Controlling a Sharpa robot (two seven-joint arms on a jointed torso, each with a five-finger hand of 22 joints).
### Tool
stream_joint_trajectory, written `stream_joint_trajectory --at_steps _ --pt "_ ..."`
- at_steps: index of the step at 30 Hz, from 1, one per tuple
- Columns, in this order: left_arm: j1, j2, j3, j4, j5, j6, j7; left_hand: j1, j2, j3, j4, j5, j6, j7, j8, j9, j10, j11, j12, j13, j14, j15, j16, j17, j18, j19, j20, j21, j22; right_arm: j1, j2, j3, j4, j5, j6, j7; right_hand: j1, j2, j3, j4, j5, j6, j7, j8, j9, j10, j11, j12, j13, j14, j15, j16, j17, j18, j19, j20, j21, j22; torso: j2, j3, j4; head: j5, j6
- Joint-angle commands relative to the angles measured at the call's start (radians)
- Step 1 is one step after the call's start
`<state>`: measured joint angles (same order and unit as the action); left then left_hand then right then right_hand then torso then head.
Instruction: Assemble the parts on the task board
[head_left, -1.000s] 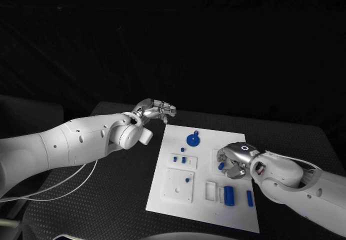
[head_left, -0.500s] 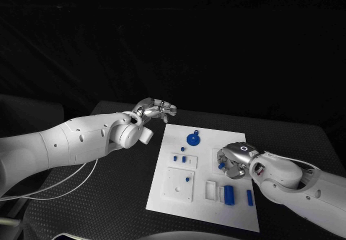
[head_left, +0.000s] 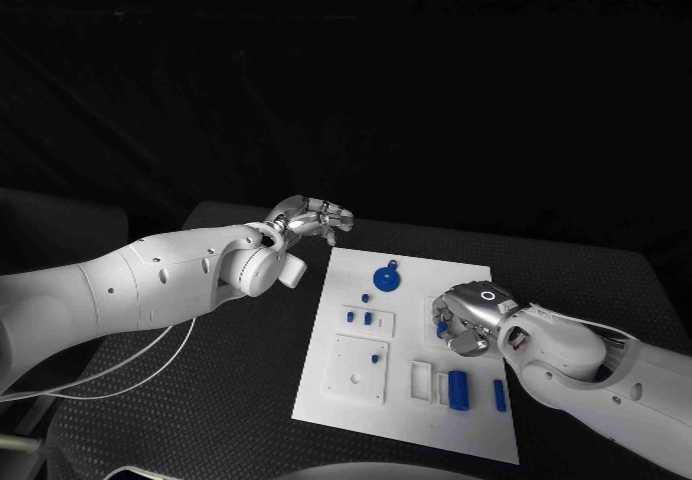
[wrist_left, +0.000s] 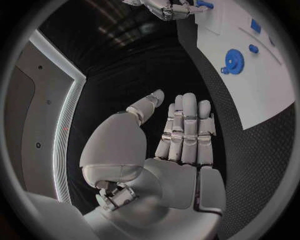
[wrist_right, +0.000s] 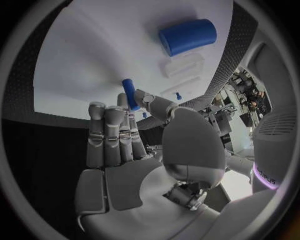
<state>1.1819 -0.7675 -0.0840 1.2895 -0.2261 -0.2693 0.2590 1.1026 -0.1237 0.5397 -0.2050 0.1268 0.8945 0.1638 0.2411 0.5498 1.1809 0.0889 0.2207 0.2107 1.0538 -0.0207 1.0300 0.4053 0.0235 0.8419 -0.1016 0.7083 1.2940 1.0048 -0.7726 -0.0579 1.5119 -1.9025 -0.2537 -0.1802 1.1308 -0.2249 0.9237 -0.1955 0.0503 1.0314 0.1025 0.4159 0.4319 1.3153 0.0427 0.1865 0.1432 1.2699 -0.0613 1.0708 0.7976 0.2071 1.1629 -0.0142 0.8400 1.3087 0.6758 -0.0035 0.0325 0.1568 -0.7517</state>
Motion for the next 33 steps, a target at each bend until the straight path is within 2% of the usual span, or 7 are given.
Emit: stream_joint_trajectory --at_steps 1,4,6,11,16,24,33 --pt "0.001 0.002 0.001 0.001 0.006 0.012 0.007 -0.008 0.0 0.0 0.006 -0.003 -0.007 0.001 0.003 -0.001 -0.005 0.0 -0.005 0.001 0.007 0.001 -0.004 0.002 0.016 0.008 -0.016 -0.006 0.002 -0.001 -0.007 0.001 0.015 -0.017 -0.024 -0.003 0.001 0.007 0.009 0.001 -0.002 0.008 -0.001 0.004 0.005 0.009 -0.002 0.004 0.001 0.0 -0.009 0.004 0.001 0.055 0.005 0.0 0.003 0.019 0.0 -0.0004 0.0001 -0.001 0.001" --pt "0.001 0.001 0.001 0.0 0.007 0.012 0.006 -0.008 0.0 0.0 0.006 -0.003 -0.007 0.001 0.003 -0.001 -0.005 0.0 -0.005 0.001 0.007 0.001 -0.004 0.002 0.016 0.008 -0.016 -0.006 0.002 -0.001 -0.016 0.011 0.033 -0.011 -0.024 -0.005 0.001 0.006 0.011 0.0 -0.002 0.01 -0.002 0.004 0.006 0.01 -0.003 0.005 0.002 -0.001 -0.01 0.004 0.001 0.055 0.005 0.0 0.004 0.018 0.0 -0.0004 0.0004 0.0 0.002" --pt "0.001 0.002 0.001 0.0 0.007 0.011 0.006 -0.008 0.001 0.0 0.006 -0.003 -0.007 0.001 0.003 -0.001 -0.006 0.0 -0.005 0.001 0.007 0.001 -0.004 0.002 0.016 0.008 -0.016 -0.006 0.002 -0.001 -0.023 0.024 0.051 -0.004 -0.027 -0.005 0.0 0.005 0.012 0.0 -0.002 0.011 -0.002 0.005 0.006 0.011 -0.003 0.005 0.002 -0.001 -0.01 0.004 0.002 0.055 0.005 -0.001 0.005 0.018 0.0 -0.0002 0.0006 0.0 0.002" --pt "0.001 0.003 0.001 -0.001 0.007 0.012 0.007 -0.008 0.001 0.0 0.006 -0.003 -0.007 0.001 0.003 -0.001 -0.006 0.0 -0.005 0.001 0.007 0.001 -0.005 0.002 0.016 0.008 -0.016 -0.006 0.002 -0.001 -0.026 0.035 0.088 0.03 -0.043 0.004 0.0 0.004 0.013 0.0 -0.002 0.012 -0.003 0.005 0.006 0.012 -0.003 0.005 0.002 -0.001 -0.011 0.004 0.002 0.055 0.005 -0.001 0.005 0.018 -0.001 -0.0007 -0.0004 0.003 0.003" --pt "0.001 0.004 0.001 -0.001 0.007 0.011 0.007 -0.008 0.001 0.0 0.007 -0.003 -0.007 0.001 0.004 -0.001 -0.006 0.0 -0.005 0.001 0.007 0.001 -0.005 0.002 0.016 0.008 -0.016 -0.006 0.002 -0.001 -0.005 0.035 0.105 0.044 -0.044 0.012 0.0 0.005 0.015 0.0 -0.002 0.013 -0.003 0.005 0.006 0.012 -0.004 0.005 0.003 -0.001 -0.011 0.004 0.002 0.055 0.005 -0.001 0.005 0.018 0.0 -0.0004 0.0002 0.006 0.002" --pt "0.001 0.008 0.001 -0.001 0.007 0.012 0.008 -0.008 0.001 0.0 0.007 -0.003 -0.008 0.001 0.004 -0.001 -0.006 0.0 -0.005 0.001 0.007 0.001 -0.005 0.002 0.016 0.008 -0.016 -0.007 0.002 -0.005 0.075 0.033 0.105 0.039 -0.042 0.029 -0.001 0.006 0.016 0.0 -0.002 0.013 -0.003 0.005 0.005 0.012 -0.004 0.005 0.003 -0.001 -0.011 0.004 0.002 0.055 0.006 -0.001 0.006 0.018 0.0 -0.0007 0.0007 0.012 0.0" --pt "0.001 0.019 0.001 -0.003 0.009 0.013 0.006 -0.008 0.001 0.0 0.007 -0.003 -0.008 0.001 0.004 -0.001 -0.006 0.0 -0.005 0.001 0.007 0.001 -0.005 0.003 0.016 0.008 -0.016 -0.007 0.003 -0.054 0.17 0.01 0.077 0.036 -0.031 0.049 -0.002 0.009 0.017 -0.002 -0.002 0.012 -0.003 0.004 0.005 0.012 -0.004 0.004 0.003 -0.001 -0.011 0.004 0.002 0.055 0.006 -0.002 0.007 0.017 0.0 -0.0009 0.0018 0.024 -0.003"
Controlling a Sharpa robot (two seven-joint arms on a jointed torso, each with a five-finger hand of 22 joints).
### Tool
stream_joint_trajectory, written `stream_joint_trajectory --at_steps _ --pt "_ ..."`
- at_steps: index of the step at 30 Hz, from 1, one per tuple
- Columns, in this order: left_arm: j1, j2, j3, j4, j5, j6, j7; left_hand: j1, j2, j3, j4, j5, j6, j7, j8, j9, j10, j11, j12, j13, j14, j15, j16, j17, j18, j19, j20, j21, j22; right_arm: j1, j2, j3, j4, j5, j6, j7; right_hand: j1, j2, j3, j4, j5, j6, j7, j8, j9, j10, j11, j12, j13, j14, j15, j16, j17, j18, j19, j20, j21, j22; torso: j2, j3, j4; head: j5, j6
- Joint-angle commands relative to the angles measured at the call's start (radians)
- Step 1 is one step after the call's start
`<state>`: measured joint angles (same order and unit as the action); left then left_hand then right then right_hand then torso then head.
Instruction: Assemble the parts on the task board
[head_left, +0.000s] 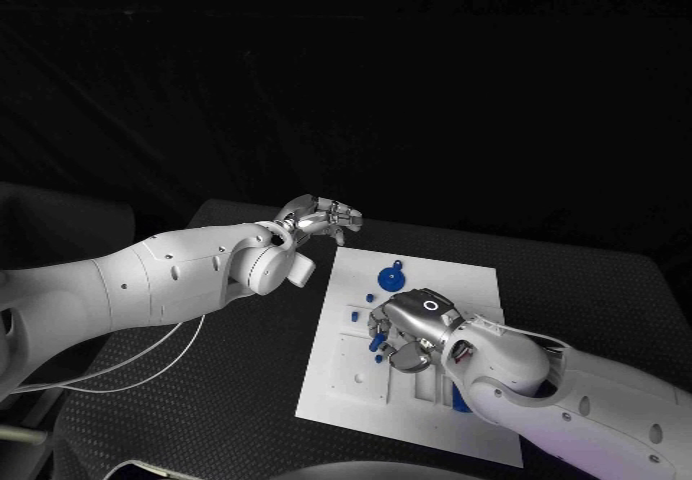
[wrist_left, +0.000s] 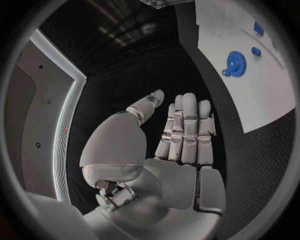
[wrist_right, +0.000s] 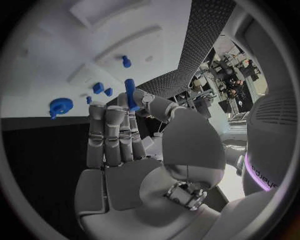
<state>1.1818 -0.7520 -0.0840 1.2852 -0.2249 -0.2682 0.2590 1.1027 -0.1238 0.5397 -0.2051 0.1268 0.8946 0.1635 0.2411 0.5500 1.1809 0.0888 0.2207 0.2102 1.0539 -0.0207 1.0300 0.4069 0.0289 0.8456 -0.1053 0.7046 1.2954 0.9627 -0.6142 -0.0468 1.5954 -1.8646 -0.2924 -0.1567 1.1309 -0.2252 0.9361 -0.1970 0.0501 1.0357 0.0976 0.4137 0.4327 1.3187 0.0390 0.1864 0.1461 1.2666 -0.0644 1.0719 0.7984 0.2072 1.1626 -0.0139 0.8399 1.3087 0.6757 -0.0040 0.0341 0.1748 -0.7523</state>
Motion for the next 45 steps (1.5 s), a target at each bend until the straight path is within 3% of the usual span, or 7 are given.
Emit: stream_joint_trajectory --at_steps 1,5,12,29,45 --pt "0.001 0.005 0.001 0.002 0.008 0.013 0.006 -0.008 0.002 0.0 0.007 -0.003 -0.008 0.001 0.004 -0.002 -0.006 0.0 -0.005 0.002 0.007 0.001 -0.005 0.001 0.01 0.004 -0.012 -0.003 0.001 -0.016 0.018 -0.002 -0.009 -0.007 0.009 0.027 -0.002 0.011 0.004 -0.001 -0.001 0.008 0.002 0.006 0.004 0.008 0.0 0.004 0.0 0.002 -0.008 0.003 0.002 0.055 0.006 -0.003 0.007 0.017 0.0 -0.0007 0.0005 0.006 -0.003" --pt "0.001 0.005 0.001 0.002 0.008 0.013 0.005 -0.008 0.002 0.0 0.007 -0.003 -0.008 0.001 0.004 -0.002 -0.006 0.0 -0.005 0.002 0.007 0.001 -0.005 0.001 0.01 0.004 -0.012 -0.004 0.001 -0.021 0.035 -0.009 -0.019 -0.017 0.014 0.029 -0.004 0.013 0.004 -0.004 -0.001 0.008 0.002 0.005 0.004 0.008 0.0 0.003 0.001 0.002 -0.008 0.003 0.002 0.055 0.005 -0.003 0.008 0.017 0.0 -0.0009 0.0 0.01 -0.004" --pt "0.001 0.006 0.001 0.003 0.008 0.013 0.005 -0.008 0.002 0.0 0.007 -0.003 -0.008 0.001 0.004 -0.002 -0.006 0.0 -0.005 0.002 0.007 0.002 -0.006 0.002 0.01 0.004 -0.012 -0.004 0.002 -0.026 0.056 -0.037 -0.039 -0.033 0.012 0.034 -0.005 0.016 0.003 -0.008 -0.001 0.008 0.002 0.004 0.004 0.008 0.0 0.002 0.001 0.002 -0.008 0.004 0.002 0.055 0.005 -0.004 0.009 0.017 0.0 0.0001 -0.0004 0.015 -0.007" --pt "0.001 0.006 0.001 0.002 0.008 0.015 0.003 -0.009 0.002 -0.001 0.008 -0.003 -0.009 0.001 0.005 -0.002 -0.007 0.0 -0.005 0.002 0.007 0.002 -0.006 0.002 0.01 0.004 -0.012 -0.005 0.002 -0.043 0.069 -0.047 -0.051 -0.044 0.018 0.039 -0.007 0.019 0.002 -0.012 -0.001 0.009 0.002 0.004 0.004 0.009 0.0 0.002 0.002 0.002 -0.008 0.004 0.002 0.055 0.005 -0.004 0.01 0.017 0.0 0.0011 -0.0021 0.02 -0.014" --pt "0.001 0.007 0.001 0.002 0.008 0.016 0.002 -0.01 0.002 -0.001 0.01 -0.003 -0.009 0.002 0.005 -0.002 -0.007 0.0 -0.005 0.002 0.006 0.002 -0.007 0.002 0.01 0.005 -0.012 -0.005 0.003 -0.044 0.071 -0.06 -0.065 -0.064 0.036 0.031 -0.009 0.021 0.002 -0.016 -0.001 0.009 0.002 0.004 0.003 0.01 0.0 0.001 0.002 0.002 -0.008 0.004 0.003 0.055 0.004 -0.004 0.011 0.017 0.0 0.0004 -0.0016 0.021 -0.017"
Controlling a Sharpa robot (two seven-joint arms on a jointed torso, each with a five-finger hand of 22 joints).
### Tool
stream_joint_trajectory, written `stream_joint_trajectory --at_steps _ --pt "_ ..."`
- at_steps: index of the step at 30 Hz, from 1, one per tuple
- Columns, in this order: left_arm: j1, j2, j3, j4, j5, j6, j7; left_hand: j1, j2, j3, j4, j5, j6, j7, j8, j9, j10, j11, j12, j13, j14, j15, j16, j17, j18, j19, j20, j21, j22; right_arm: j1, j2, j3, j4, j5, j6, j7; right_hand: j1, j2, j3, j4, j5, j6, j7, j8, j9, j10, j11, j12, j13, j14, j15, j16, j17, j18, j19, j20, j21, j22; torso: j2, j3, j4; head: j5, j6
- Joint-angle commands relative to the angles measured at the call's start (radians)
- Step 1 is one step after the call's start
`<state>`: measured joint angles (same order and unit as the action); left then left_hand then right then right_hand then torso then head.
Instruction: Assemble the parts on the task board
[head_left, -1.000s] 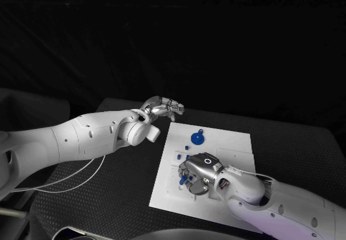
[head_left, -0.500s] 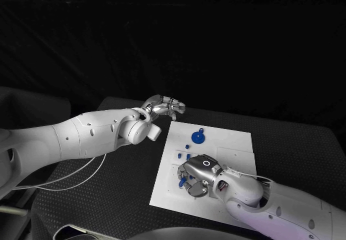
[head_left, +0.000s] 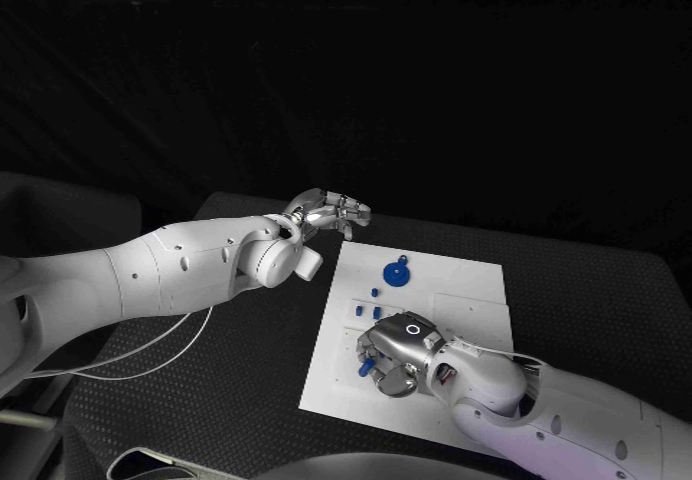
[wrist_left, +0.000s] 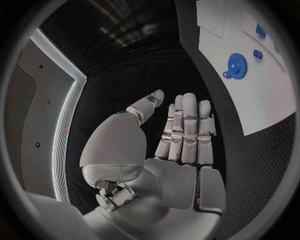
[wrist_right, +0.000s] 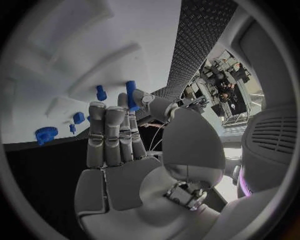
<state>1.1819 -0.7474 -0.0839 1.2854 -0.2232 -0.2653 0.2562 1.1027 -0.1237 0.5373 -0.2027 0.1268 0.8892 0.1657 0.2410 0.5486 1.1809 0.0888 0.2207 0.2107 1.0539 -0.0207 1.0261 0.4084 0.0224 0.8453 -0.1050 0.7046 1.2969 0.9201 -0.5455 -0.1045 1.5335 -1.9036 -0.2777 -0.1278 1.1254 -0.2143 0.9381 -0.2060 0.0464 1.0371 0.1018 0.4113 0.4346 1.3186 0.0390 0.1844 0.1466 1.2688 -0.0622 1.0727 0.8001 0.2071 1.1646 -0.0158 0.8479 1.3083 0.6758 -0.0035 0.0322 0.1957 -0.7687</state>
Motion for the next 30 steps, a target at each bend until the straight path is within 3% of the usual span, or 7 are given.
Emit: stream_joint_trajectory --at_steps 1,14,30 --pt "0.001 0.002 0.001 0.002 0.006 0.013 0.005 -0.011 0.002 0.001 0.008 -0.003 -0.004 0.0 0.005 -0.001 -0.007 0.0 -0.005 0.002 0.006 0.002 -0.003 0.001 0.017 0.005 -0.012 -0.005 0.001 -0.001 0.002 -0.004 -0.004 -0.031 0.021 0.0 -0.004 0.01 -0.001 -0.007 0.003 0.008 -0.002 0.006 0.001 0.01 0.0 0.003 0.002 0.0 -0.01 0.004 0.001 0.055 0.002 -0.002 0.003 0.017 0.0 -0.0001 0.0004 0.0 0.0" --pt "0.001 0.002 0.001 0.002 0.006 0.014 0.004 -0.012 0.002 0.001 0.009 -0.003 -0.005 0.0 0.005 -0.001 -0.008 0.0 -0.005 0.002 0.006 0.002 -0.004 0.001 0.017 0.005 -0.012 -0.006 0.002 -0.004 0.017 -0.021 -0.007 -0.065 0.028 -0.006 -0.004 0.01 0.0 -0.01 0.003 0.009 -0.002 0.006 0.002 0.011 0.0 0.003 0.002 0.0 -0.01 0.004 0.002 0.055 0.002 -0.002 0.005 0.017 0.0 -0.0004 0.0003 0.0 -0.001" --pt "0.001 0.005 0.001 0.001 0.006 0.015 0.004 -0.013 0.003 0.001 0.01 -0.003 -0.005 0.0 0.005 -0.001 -0.008 0.001 -0.005 0.002 0.006 0.002 -0.004 0.002 0.017 0.005 -0.012 -0.007 0.002 -0.005 0.034 -0.032 -0.017 -0.056 0.053 -0.001 -0.009 0.014 -0.004 -0.01 0.002 0.009 -0.002 0.005 0.001 0.01 0.0 0.002 0.003 0.0 -0.01 0.005 0.002 0.055 0.002 -0.002 0.006 0.017 0.0 -0.0007 0.0004 -0.002 0.0"
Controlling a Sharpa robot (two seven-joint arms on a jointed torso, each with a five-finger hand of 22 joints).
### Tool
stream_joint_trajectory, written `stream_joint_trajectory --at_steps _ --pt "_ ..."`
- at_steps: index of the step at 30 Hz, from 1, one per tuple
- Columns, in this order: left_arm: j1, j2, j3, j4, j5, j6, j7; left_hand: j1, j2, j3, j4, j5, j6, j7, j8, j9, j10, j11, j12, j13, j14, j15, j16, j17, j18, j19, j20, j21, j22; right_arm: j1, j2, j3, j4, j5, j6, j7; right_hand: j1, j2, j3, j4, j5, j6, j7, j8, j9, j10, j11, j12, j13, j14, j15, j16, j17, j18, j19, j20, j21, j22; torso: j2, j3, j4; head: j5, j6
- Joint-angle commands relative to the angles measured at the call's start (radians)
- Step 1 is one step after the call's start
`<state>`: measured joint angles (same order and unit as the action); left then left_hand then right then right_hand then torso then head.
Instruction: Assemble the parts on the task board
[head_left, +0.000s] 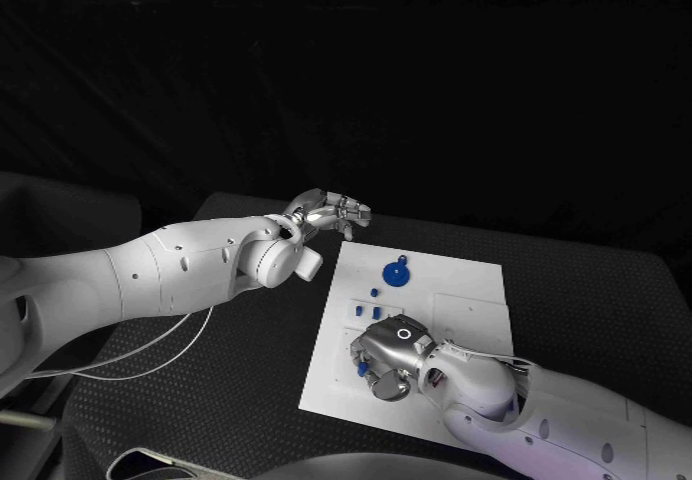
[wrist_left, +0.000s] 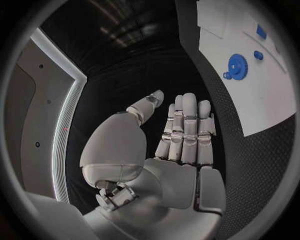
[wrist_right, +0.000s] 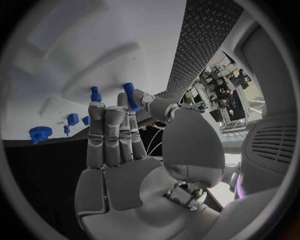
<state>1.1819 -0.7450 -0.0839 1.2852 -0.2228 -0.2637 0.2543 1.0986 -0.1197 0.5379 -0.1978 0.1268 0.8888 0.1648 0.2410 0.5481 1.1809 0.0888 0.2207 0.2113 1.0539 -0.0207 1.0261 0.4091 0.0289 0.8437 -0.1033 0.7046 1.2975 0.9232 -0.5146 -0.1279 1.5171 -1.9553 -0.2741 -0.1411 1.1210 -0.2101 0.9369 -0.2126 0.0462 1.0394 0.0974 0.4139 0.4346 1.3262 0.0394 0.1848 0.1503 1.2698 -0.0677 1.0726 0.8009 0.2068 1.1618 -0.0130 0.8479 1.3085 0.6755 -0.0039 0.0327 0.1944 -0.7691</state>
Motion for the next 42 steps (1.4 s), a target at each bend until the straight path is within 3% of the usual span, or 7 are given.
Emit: stream_joint_trajectory --at_steps 1,11,19,25,35,37,42 --pt "0.001 0.002 0.001 0.001 0.006 0.013 0.006 -0.009 -0.001 0.0 0.005 -0.003 -0.005 0.001 0.005 -0.001 -0.008 0.001 -0.005 0.001 0.006 0.002 -0.004 0.001 0.01 0.007 -0.013 -0.007 0.002 -0.008 0.003 -0.008 -0.001 -0.004 0.051 0.012 -0.004 0.01 -0.003 -0.003 0.002 0.007 0.002 0.002 0.001 0.003 0.0 0.001 -0.001 -0.001 -0.004 0.005 0.002 0.055 0.004 -0.005 0.006 0.017 0.0 -0.0002 -0.0001 -0.001 0.0" --pt "0.001 0.0 0.001 0.001 0.006 0.013 0.005 -0.009 -0.001 0.0 0.006 -0.003 -0.005 0.001 0.005 -0.001 -0.008 0.001 -0.005 0.001 0.006 0.002 -0.005 0.001 0.01 0.007 -0.013 -0.007 0.002 -0.008 -0.006 -0.009 -0.001 0.023 0.03 0.022 -0.016 0.01 -0.02 -0.03 0.005 -0.004 0.007 -0.006 -0.001 -0.009 0.005 -0.008 -0.001 -0.008 0.001 -0.001 -0.001 0.055 -0.007 -0.003 0.006 0.015 0.0 0.0002 -0.0007 0.0 0.0" --pt "0.001 -0.001 0.001 0.0 0.006 0.013 0.004 -0.009 -0.001 0.0 0.006 -0.003 -0.005 0.001 0.005 -0.001 -0.008 0.001 -0.005 0.001 0.006 0.002 -0.005 0.002 0.01 0.007 -0.013 -0.007 0.002 -0.008 -0.007 -0.009 -0.001 0.027 -0.052 0.008 -0.036 -0.083 -0.123 -0.058 0.006 -0.075 0.04 -0.049 -0.019 -0.082 0.033 -0.047 -0.015 -0.025 0.028 -0.005 -0.009 0.055 -0.027 0.003 0.006 0.015 0.0 0.0004 0.0003 -0.001 0.001" --pt "0.001 -0.001 0.001 0.0 0.006 0.013 0.004 -0.009 -0.002 0.0 0.006 -0.003 -0.006 0.001 0.005 -0.001 -0.009 0.001 -0.005 0.001 0.006 0.002 -0.005 0.002 0.01 0.006 -0.013 -0.007 0.002 -0.008 -0.013 -0.009 -0.001 0.043 -0.105 -0.003 -0.033 -0.089 -0.168 -0.073 0.005 -0.164 0.078 -0.094 -0.038 -0.179 0.068 -0.084 -0.041 -0.06 0.061 -0.005 -0.012 0.055 -0.06 0.015 -0.008 0.012 0.0 0.0 -0.0006 -0.002 0.002" --pt "0.001 -0.003 0.001 0.0 0.006 0.012 0.004 -0.008 -0.002 0.0 0.006 -0.003 -0.006 0.001 0.005 -0.001 -0.01 0.001 -0.006 0.001 0.006 0.002 -0.005 0.002 0.01 0.007 -0.013 -0.008 0.003 -0.007 -0.05 -0.008 0.039 0.063 -0.165 -0.003 -0.028 -0.091 -0.182 -0.075 0.004 -0.186 0.087 -0.098 -0.039 -0.203 0.076 -0.078 -0.049 -0.076 0.069 0.0 -0.013 0.055 -0.075 0.024 -0.013 0.012 0.0 0.0007 -0.0002 -0.006 0.006" --pt "0.001 -0.002 0.001 -0.001 0.006 0.012 0.004 -0.008 -0.002 0.0 0.006 -0.003 -0.006 0.001 0.005 -0.001 -0.01 0.001 -0.006 0.001 0.006 0.002 -0.005 0.002 0.01 0.007 -0.013 -0.008 0.003 -0.007 -0.066 -0.003 0.054 0.076 -0.167 0.002 -0.028 -0.091 -0.182 -0.075 0.004 -0.186 0.086 -0.097 -0.039 -0.203 0.076 -0.077 -0.049 -0.076 0.069 0.001 -0.013 0.055 -0.075 0.024 -0.012 0.012 0.0 0.0006 -0.0007 -0.008 0.007" --pt "0.001 0.0 0.001 -0.006 0.006 0.014 0.004 -0.008 -0.002 0.001 0.006 -0.003 -0.007 0.001 0.005 -0.002 -0.01 0.001 -0.006 0.001 0.006 0.002 -0.006 0.002 0.01 0.007 -0.013 -0.008 0.003 0.016 -0.134 0.04 0.111 0.227 -0.182 0.037 -0.032 -0.09 -0.171 -0.055 0.005 -0.164 0.077 -0.079 -0.03 -0.185 0.068 -0.05 -0.045 -0.069 0.062 0.011 -0.014 0.055 -0.064 0.024 -0.006 0.011 -0.001 0.0005 -0.0016 -0.027 0.019"
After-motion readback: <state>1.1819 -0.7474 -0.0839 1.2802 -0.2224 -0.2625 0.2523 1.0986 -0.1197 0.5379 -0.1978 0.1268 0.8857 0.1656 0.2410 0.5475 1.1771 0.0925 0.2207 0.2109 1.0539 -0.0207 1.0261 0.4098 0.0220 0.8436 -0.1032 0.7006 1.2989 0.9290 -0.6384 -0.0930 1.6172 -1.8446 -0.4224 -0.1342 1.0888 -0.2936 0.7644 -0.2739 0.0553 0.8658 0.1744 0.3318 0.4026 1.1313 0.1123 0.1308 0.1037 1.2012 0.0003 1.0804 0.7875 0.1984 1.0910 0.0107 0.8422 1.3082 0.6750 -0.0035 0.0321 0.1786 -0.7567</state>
